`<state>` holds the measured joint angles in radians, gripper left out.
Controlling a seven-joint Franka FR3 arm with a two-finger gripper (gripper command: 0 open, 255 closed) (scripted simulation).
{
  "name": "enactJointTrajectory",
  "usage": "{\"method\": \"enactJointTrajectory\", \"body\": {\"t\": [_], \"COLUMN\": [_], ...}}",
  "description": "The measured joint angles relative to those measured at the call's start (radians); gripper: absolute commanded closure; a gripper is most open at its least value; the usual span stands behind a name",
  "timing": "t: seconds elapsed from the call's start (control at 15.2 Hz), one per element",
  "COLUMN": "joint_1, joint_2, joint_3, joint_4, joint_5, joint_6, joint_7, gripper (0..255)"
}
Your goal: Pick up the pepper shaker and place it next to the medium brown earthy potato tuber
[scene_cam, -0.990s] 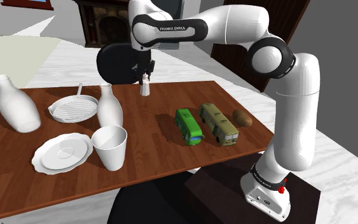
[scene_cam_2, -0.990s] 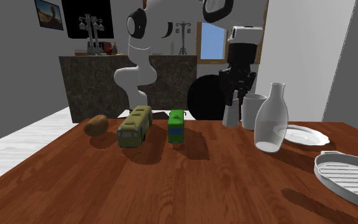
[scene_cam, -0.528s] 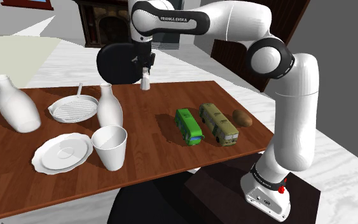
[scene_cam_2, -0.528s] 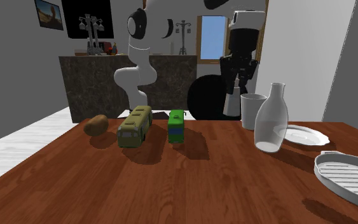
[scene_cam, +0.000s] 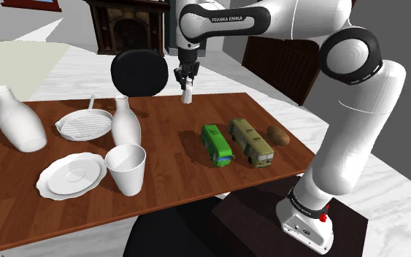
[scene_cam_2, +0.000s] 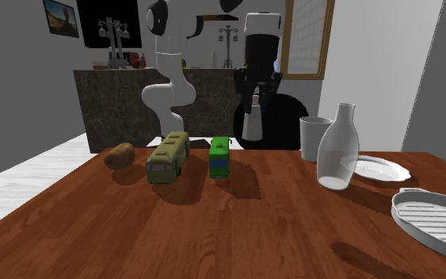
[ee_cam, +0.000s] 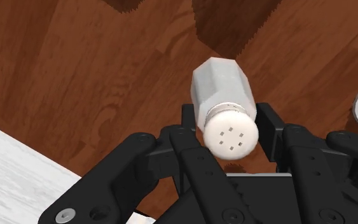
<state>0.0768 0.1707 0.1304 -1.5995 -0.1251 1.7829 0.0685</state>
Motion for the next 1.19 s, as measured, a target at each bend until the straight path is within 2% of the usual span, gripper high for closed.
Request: {"method": "enactJointTrajectory", "body": {"t": [0.46, 0.86, 1.19], "joint_1": [-0.072, -0.123, -0.168], "joint_2": [-0.210, -0.367, -0.469], "joint_3": [-0.056, -0.121, -0.189], "joint_4": [-0.273, -0.447, -0.548], "joint_5": [0.026, 0.029, 0.013], "joint_6": [0.077, 0.105, 0.114], "joint_7": [-0.124, -0.238, -0.344], "gripper": [255, 255, 255]}}
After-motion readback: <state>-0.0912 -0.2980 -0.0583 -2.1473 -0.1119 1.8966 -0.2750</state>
